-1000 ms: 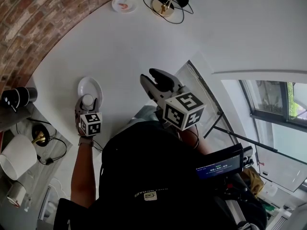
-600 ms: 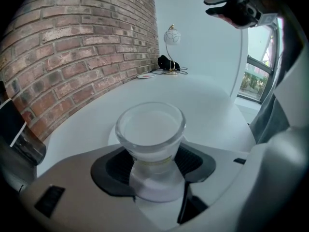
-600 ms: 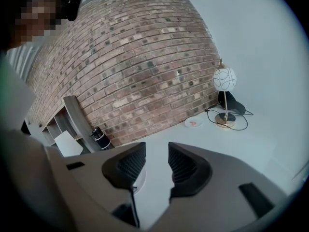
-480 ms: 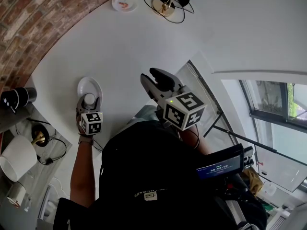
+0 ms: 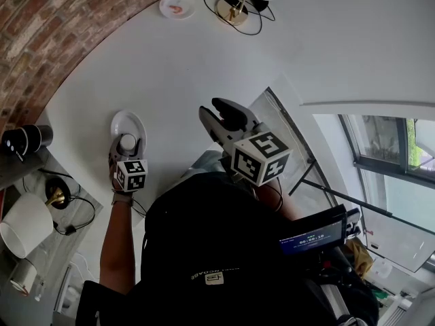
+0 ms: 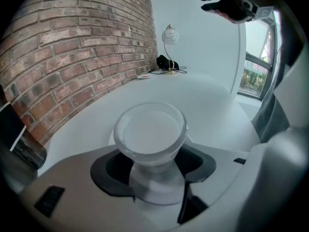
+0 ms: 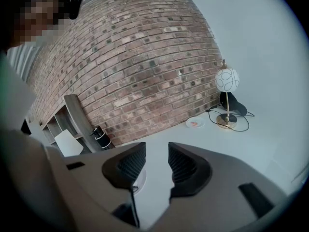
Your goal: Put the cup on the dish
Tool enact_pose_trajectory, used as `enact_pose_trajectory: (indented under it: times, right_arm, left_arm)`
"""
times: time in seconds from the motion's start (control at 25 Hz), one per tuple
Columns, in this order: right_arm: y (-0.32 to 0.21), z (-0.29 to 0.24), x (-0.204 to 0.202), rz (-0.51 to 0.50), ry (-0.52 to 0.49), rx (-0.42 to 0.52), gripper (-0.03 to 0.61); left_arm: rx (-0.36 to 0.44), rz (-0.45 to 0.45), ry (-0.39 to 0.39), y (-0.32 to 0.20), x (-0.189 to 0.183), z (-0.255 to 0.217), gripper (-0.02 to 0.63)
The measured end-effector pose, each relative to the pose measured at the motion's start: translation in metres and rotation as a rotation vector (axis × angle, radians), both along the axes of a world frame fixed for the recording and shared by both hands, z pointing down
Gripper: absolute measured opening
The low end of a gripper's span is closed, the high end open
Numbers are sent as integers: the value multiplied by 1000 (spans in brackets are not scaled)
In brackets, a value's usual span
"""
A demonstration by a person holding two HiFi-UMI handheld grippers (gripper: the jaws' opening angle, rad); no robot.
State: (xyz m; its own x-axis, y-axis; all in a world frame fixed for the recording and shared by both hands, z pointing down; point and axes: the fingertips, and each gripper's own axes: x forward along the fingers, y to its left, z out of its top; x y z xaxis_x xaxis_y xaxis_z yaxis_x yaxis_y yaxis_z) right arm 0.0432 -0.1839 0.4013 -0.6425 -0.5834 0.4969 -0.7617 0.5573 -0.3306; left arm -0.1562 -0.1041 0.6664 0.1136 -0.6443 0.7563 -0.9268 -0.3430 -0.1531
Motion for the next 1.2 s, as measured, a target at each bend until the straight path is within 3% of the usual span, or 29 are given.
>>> enact_pose_trajectory:
  times: [0.6,0.84,1.2]
  right_arm:
    - [1,0,1,3,-11,-1,147]
    - [4,0,3,4,-16,-1,147]
    - [6,0,1,-5,-32,-2,147]
  left_arm:
    - [-42,-5,35,-1,-1,3,266]
    - [-46,-65,53,1,-7,1,327]
    - [-98,-78,58,15,-8,-1,331]
